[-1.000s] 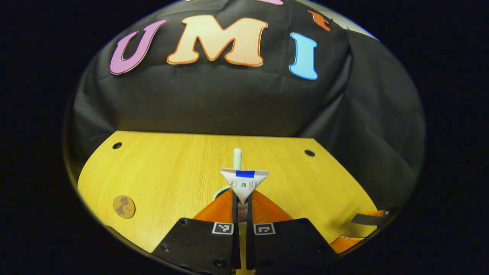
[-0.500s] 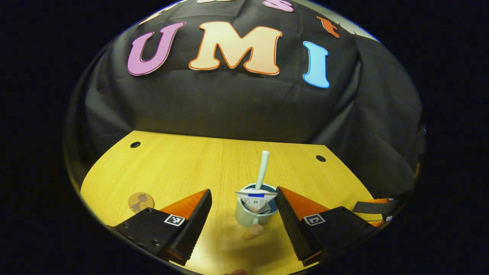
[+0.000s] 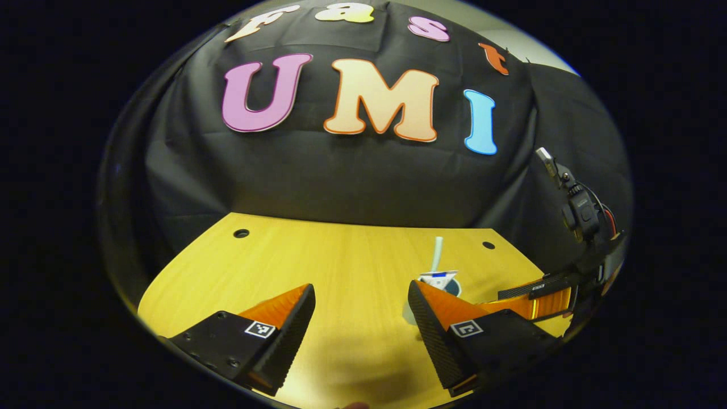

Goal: Put the toothbrush and toothpaste on the desktop into the cup, then pick up the cup and place it on the coaster on the desktop.

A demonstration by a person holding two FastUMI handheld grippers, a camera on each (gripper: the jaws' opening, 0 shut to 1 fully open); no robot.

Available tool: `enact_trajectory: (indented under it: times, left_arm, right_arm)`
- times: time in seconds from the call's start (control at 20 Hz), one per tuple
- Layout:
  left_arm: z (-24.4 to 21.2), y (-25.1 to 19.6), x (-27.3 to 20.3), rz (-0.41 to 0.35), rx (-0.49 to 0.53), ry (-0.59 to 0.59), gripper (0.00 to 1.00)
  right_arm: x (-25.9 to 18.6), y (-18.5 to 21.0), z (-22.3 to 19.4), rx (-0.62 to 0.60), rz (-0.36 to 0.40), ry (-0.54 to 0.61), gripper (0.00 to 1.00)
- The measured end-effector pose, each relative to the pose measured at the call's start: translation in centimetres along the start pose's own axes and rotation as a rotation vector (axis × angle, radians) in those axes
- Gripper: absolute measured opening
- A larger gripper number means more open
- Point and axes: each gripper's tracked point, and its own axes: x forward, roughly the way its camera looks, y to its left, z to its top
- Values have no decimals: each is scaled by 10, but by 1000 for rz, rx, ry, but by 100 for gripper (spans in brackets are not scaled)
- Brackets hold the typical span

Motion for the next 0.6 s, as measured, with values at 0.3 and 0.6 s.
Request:
enact_trajectory:
  times: [0.3,0.6]
  left_arm:
    - [-5,59,-28,86,-18,-16,95]
    - [-17,103,-51,146,-30,1,95]
  right_arm:
    - [37,25,-11,47,-3,154,98]
    - [71,21,-11,116,-65,244,98]
